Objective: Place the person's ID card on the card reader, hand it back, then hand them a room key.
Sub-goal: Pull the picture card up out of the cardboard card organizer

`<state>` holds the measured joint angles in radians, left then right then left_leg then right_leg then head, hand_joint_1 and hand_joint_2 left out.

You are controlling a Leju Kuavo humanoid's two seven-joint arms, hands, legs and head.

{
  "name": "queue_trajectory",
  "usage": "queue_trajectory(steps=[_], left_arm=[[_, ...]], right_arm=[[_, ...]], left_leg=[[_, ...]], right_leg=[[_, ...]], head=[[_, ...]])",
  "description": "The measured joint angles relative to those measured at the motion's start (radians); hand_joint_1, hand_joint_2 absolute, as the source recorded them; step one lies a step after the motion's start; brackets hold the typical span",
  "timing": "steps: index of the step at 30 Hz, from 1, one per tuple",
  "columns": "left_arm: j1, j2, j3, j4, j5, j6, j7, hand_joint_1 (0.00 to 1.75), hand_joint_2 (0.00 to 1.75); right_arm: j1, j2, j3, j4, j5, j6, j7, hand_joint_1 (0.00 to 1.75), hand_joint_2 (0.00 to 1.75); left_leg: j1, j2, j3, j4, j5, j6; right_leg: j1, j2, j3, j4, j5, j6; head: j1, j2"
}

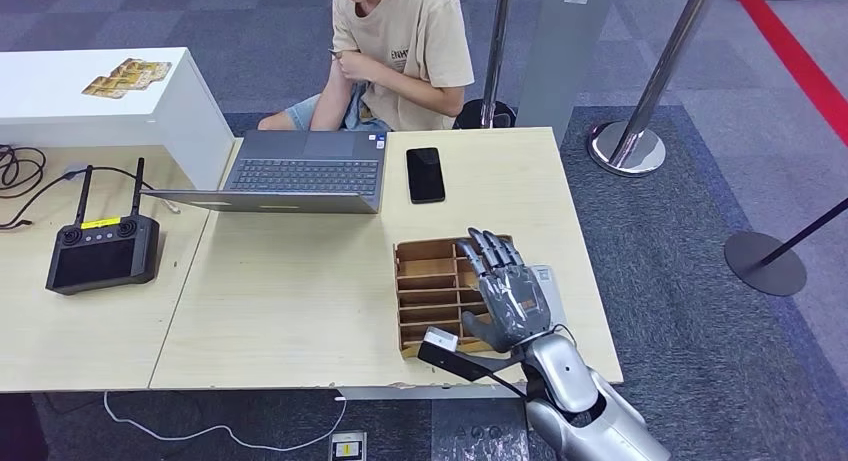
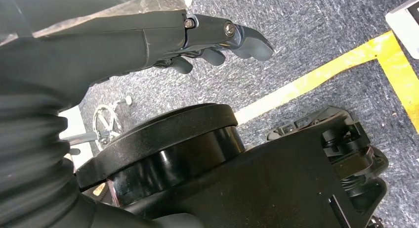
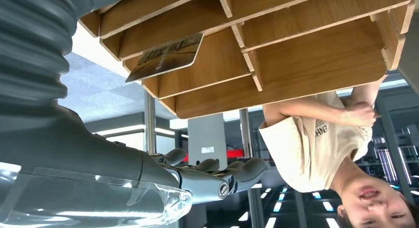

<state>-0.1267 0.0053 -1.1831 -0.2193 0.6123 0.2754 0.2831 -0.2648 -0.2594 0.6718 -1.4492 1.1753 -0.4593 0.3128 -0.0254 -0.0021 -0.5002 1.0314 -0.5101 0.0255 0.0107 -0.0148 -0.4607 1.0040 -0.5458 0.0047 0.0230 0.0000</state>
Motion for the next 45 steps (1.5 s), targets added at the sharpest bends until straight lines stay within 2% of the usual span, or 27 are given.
queue_trajectory(steps=[30, 34, 45], left_arm=[[0.000, 0.001, 0.000, 0.000, -0.003, -0.003, 0.006, 0.00, 1.75], [0.000, 0.001, 0.000, 0.000, -0.007, -0.003, 0.006, 0.00, 1.75], [0.000, 0.002, 0.000, 0.000, -0.010, -0.006, 0.006, 0.00, 1.75]], right_arm=[[0.000, -0.065, -0.024, -0.008, 0.017, 0.028, 0.039, 0.00, 1.75], [-0.001, -0.070, -0.027, -0.009, 0.006, 0.060, 0.040, 1.75, 1.75], [-0.002, -0.077, -0.028, -0.009, -0.026, 0.111, 0.040, 1.75, 1.75]], left_leg=[[0.000, 0.000, 0.000, 0.000, 0.000, 0.000], [0.000, 0.000, 0.000, 0.000, 0.000, 0.000], [0.000, 0.000, 0.000, 0.000, 0.000, 0.000]], right_leg=[[0.000, 0.000, 0.000, 0.000, 0.000, 0.000], [0.000, 0.000, 0.000, 0.000, 0.000, 0.000], [0.000, 0.000, 0.000, 0.000, 0.000, 0.000]], head=[[0.000, 0.000], [0.000, 0.000], [0.000, 0.000]])
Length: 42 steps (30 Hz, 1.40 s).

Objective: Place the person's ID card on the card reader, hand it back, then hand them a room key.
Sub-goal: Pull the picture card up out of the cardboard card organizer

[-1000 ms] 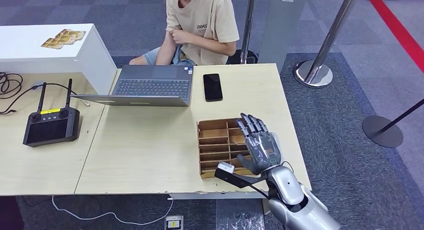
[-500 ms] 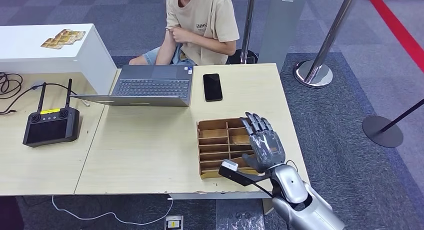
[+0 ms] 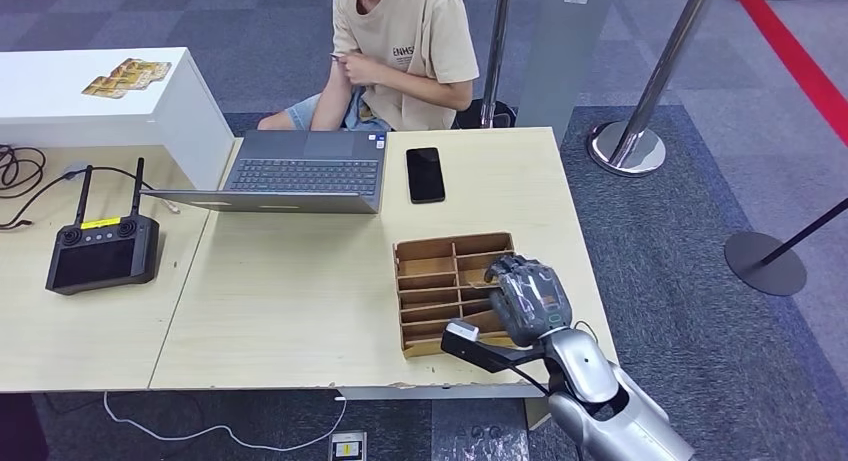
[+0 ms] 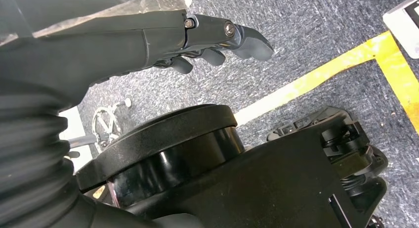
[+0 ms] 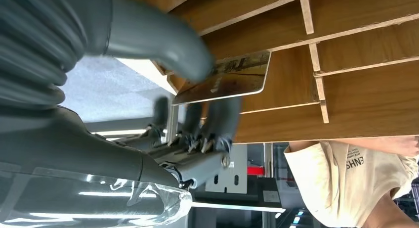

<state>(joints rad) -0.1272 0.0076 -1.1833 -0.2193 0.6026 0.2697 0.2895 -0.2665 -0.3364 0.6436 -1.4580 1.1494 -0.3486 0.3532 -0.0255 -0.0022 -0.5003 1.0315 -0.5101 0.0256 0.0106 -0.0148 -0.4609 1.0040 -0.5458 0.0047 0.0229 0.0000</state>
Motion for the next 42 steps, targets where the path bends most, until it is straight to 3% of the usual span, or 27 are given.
queue_trajectory(steps=[18, 26, 33, 42], left_arm=[[0.000, 0.001, 0.000, 0.000, 0.002, 0.006, -0.004, 0.00, 1.75], [0.000, 0.001, 0.000, 0.000, 0.002, 0.006, -0.003, 0.00, 1.75], [0.000, 0.001, 0.000, 0.000, -0.005, 0.001, -0.001, 0.00, 1.75], [0.000, 0.001, 0.000, 0.000, -0.018, -0.008, -0.005, 0.00, 1.75]], right_arm=[[-0.004, -0.005, -0.002, 0.000, -0.025, 0.012, 0.000, 1.75, 1.75], [-0.005, -0.005, -0.006, -0.009, -0.066, -0.064, -0.013, 1.75, 1.75], [-0.024, -0.006, -0.033, -0.087, -0.261, -0.100, -0.094, 1.75, 1.75], [-0.098, -0.005, -0.061, -0.221, -0.719, -0.048, -0.280, 1.75, 1.75]], left_leg=[[0.000, 0.000, 0.000, 0.000, 0.000, 0.000], [0.000, 0.000, 0.000, 0.000, 0.000, 0.000], [0.000, 0.000, 0.000, 0.000, 0.000, 0.000], [0.000, 0.000, 0.000, 0.000, 0.000, 0.000]], right_leg=[[0.000, 0.000, 0.000, 0.000, 0.000, 0.000], [0.000, 0.000, 0.000, 0.000, 0.000, 0.000], [0.000, 0.000, 0.000, 0.000, 0.000, 0.000], [0.000, 0.000, 0.000, 0.000, 0.000, 0.000]], head=[[0.000, 0.000], [0.000, 0.000], [0.000, 0.000], [0.000, 0.000]])
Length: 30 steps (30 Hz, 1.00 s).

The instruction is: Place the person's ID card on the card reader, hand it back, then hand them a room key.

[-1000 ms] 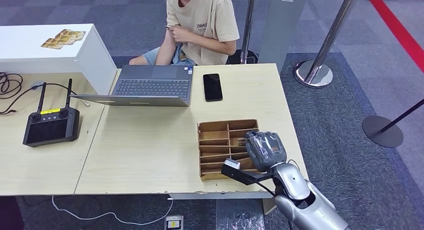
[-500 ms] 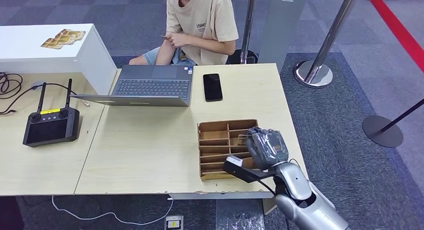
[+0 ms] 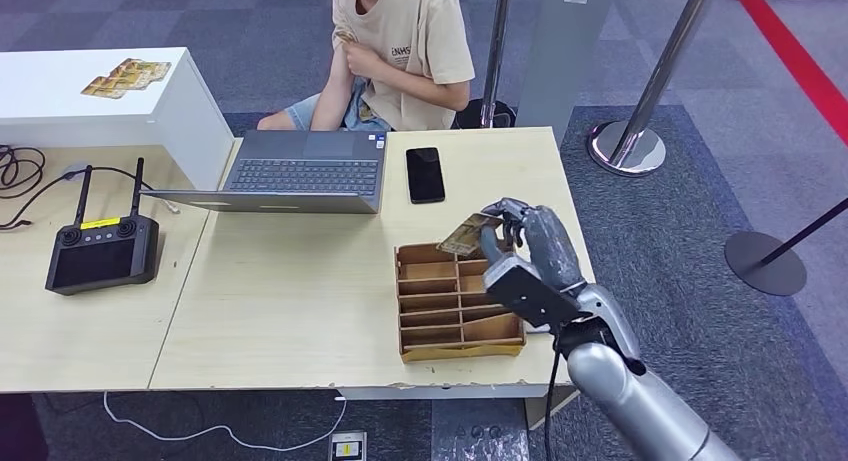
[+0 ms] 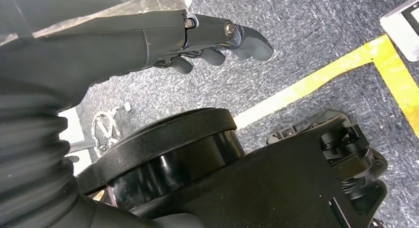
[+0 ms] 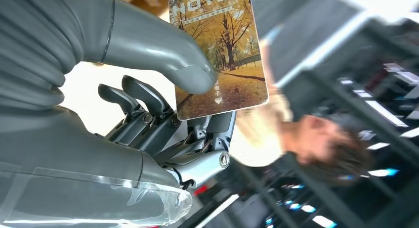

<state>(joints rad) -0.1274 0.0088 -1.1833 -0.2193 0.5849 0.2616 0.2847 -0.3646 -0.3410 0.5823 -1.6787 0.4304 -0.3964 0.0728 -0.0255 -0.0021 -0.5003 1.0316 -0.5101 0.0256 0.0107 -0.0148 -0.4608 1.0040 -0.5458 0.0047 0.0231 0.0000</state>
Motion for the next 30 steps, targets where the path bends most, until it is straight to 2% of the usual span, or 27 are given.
queue_trajectory(steps=[12, 14, 17, 24, 30], left_arm=[[-0.003, 0.000, -0.002, 0.000, -0.031, -0.017, -0.006, 0.00, 1.75], [-0.003, -0.001, -0.004, 0.000, -0.038, -0.019, -0.009, 0.00, 1.75], [-0.004, -0.001, -0.008, 0.000, -0.045, -0.020, -0.012, 0.00, 1.75], [-0.007, -0.005, -0.015, 0.000, -0.071, -0.022, -0.012, 0.00, 1.75], [-0.011, -0.007, -0.032, 0.000, -0.092, -0.022, -0.012, 0.00, 1.75]], right_arm=[[-0.144, 0.028, 0.000, -0.039, -0.476, 0.148, -0.125, 1.75, 1.75], [-0.178, 0.037, 0.002, -0.023, -0.501, 0.168, -0.125, 1.75, 1.75], [-0.237, 0.049, 0.013, 0.018, -0.405, 0.168, -0.074, 1.75, 1.75], [-0.376, 0.070, 0.088, 0.147, 0.032, 0.159, 0.117, 1.75, 1.75], [-0.458, 0.084, 0.159, 0.267, 0.294, 0.159, 0.195, 1.75, 1.75]], left_leg=[[0.000, 0.000, 0.000, 0.000, 0.000, 0.000], [0.000, 0.000, 0.000, 0.000, 0.000, 0.000], [0.000, 0.000, -0.001, 0.000, 0.000, 0.000], [0.000, 0.000, -0.001, 0.000, 0.000, 0.000], [0.000, 0.000, -0.003, 0.000, 0.000, 0.000]], right_leg=[[0.000, 0.000, 0.000, 0.000, 0.000, 0.000], [0.000, 0.000, 0.000, 0.000, 0.000, 0.000], [0.000, 0.000, 0.000, 0.000, 0.000, 0.000], [0.000, 0.000, 0.000, 0.000, 0.000, 0.000], [0.000, 0.000, -0.002, 0.000, 0.000, 0.000]], head=[[0.000, 0.000], [0.000, 0.000], [0.000, 0.000], [0.000, 0.000], [0.000, 0.000]])
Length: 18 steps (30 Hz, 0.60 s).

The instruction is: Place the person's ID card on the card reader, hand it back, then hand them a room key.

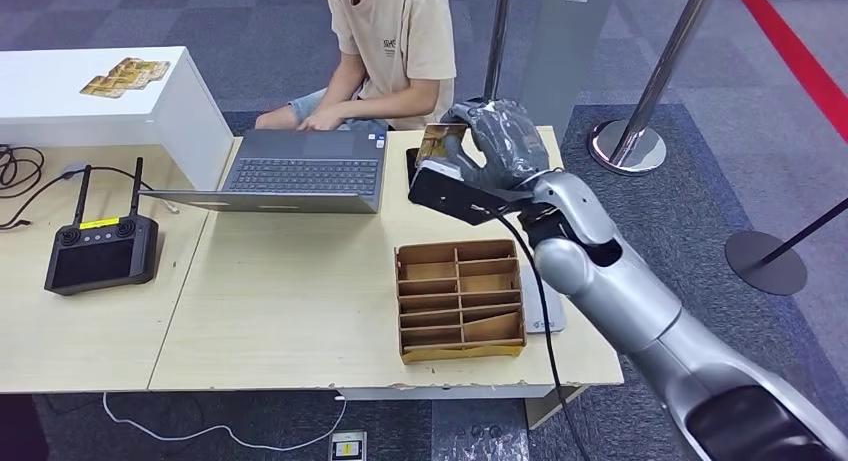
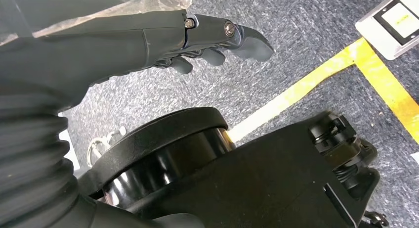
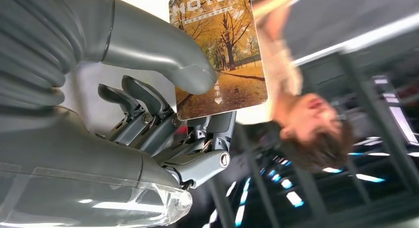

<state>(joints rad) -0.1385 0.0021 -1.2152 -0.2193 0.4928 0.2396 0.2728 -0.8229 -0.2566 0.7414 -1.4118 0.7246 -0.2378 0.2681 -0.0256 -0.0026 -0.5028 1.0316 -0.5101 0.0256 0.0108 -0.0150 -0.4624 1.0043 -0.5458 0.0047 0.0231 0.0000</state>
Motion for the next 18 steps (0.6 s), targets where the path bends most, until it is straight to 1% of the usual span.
queue_trajectory(steps=[5, 8, 12, 18], left_arm=[[-0.001, -0.002, -0.006, 0.000, -0.009, 0.000, 0.005, 0.00, 1.75], [-0.002, -0.003, -0.013, 0.000, -0.016, 0.000, 0.009, 0.00, 1.75], [-0.004, -0.004, -0.019, 0.000, -0.019, 0.000, 0.011, 0.00, 1.75], [-0.004, -0.004, -0.022, 0.000, -0.024, 0.002, 0.016, 0.00, 1.75]], right_arm=[[-0.045, 0.007, 0.061, 0.083, 0.258, 0.000, 0.041, 1.75, 1.75], [-0.056, 0.008, 0.090, 0.120, 0.389, 0.000, 0.053, 1.75, 1.75], [-0.060, 0.007, 0.120, 0.158, 0.500, -0.006, 0.064, 1.75, 1.75], [-0.061, -0.002, 0.154, 0.202, 0.618, -0.009, 0.069, 1.75, 1.75]], left_leg=[[0.000, 0.000, -0.001, 0.000, 0.000, 0.000], [0.000, 0.000, -0.001, 0.000, 0.000, 0.000], [0.000, 0.000, -0.001, 0.000, 0.000, 0.000], [0.000, 0.000, -0.001, 0.000, 0.000, 0.000]], right_leg=[[0.000, 0.000, -0.001, 0.000, 0.000, 0.000], [0.000, 0.000, -0.001, 0.000, 0.000, 0.000], [0.000, 0.000, -0.001, 0.000, 0.000, 0.000], [0.000, 0.000, -0.001, 0.000, 0.000, 0.000]], head=[[0.000, 0.000], [0.000, 0.000], [0.000, 0.000], [0.000, 0.000]])
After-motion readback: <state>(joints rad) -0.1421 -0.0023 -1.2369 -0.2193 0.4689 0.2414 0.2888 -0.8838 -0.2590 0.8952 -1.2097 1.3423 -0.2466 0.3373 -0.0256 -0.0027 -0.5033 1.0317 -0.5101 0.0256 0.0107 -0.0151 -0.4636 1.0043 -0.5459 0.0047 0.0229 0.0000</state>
